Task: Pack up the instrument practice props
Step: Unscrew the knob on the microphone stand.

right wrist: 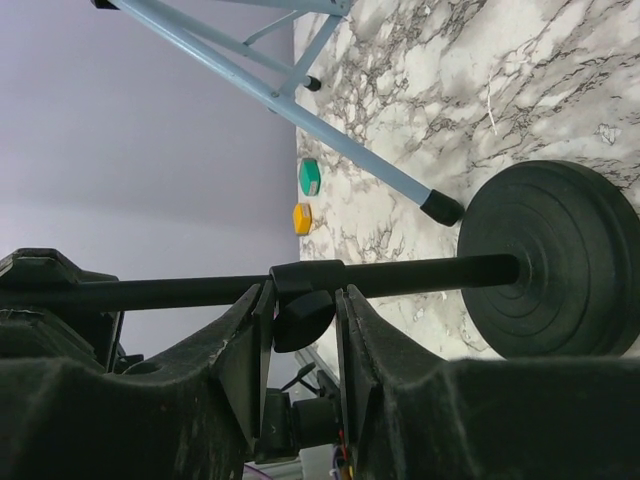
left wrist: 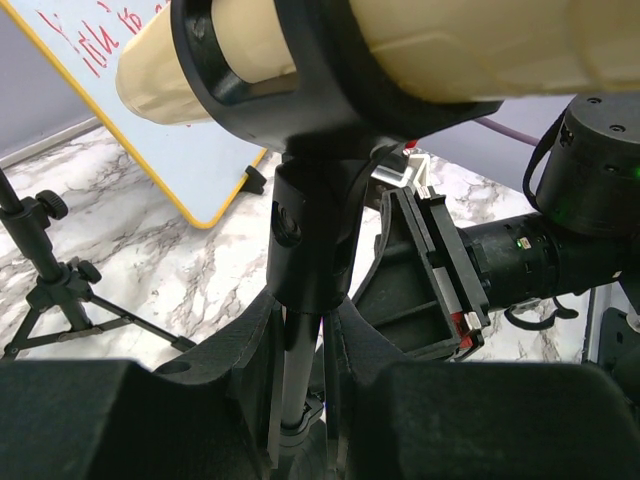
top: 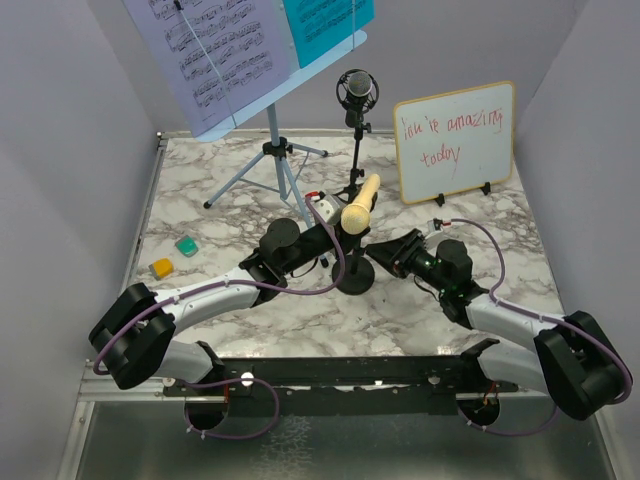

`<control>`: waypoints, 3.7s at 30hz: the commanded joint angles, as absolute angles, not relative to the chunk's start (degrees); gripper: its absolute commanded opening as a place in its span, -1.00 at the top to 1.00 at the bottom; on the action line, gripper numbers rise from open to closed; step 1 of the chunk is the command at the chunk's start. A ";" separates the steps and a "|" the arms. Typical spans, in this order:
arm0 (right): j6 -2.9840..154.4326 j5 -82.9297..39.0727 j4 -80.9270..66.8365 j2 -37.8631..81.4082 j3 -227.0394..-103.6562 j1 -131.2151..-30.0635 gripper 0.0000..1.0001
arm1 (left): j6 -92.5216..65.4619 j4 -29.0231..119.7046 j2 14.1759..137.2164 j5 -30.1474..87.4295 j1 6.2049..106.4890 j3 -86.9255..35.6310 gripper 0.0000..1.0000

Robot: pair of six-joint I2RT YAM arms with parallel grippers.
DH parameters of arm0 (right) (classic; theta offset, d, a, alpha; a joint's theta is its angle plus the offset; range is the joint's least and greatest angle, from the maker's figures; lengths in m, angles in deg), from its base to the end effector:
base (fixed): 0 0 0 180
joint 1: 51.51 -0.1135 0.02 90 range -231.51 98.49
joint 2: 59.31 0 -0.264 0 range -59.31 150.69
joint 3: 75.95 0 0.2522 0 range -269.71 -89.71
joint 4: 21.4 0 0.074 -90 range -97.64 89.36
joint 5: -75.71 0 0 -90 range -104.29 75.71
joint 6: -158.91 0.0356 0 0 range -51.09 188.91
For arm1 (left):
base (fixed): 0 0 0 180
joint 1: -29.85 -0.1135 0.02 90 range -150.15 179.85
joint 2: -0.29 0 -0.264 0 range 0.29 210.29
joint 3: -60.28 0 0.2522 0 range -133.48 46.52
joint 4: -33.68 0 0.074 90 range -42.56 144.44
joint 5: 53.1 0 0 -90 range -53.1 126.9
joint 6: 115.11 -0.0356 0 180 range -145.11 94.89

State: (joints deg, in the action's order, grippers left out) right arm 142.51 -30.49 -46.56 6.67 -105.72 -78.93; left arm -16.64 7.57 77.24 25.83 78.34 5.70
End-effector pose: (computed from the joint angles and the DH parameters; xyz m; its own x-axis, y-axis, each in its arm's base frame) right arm 0.1927 0.1111 0.1849 -0.7054 0.6718 -0.2258 -0.0303 0.2897 0.9566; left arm 0.1952 -0.2309 0.2818 -0.0842 -0.1230 -0.9888 0.8589 0.4942 -0.1346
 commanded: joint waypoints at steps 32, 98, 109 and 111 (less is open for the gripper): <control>141.68 -41.87 -51.96 5.27 -104.13 -79.11 0.63 | -17.62 17.43 79.00 26.61 78.89 4.52 1.00; 135.95 -37.09 -40.11 1.77 -106.42 -79.34 0.10 | -17.40 17.59 77.19 20.97 75.23 11.44 1.00; 137.67 -34.78 -41.61 3.56 -108.47 -79.31 0.14 | -16.76 17.30 79.32 18.80 75.23 10.38 1.00; 138.04 -34.65 -42.20 4.57 -108.40 -79.34 0.19 | -16.76 17.30 79.44 18.65 75.28 10.22 1.00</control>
State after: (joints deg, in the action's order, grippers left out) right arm 136.83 -35.54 -40.07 2.89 -107.14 -78.95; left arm -17.67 5.82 76.47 20.52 75.28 7.98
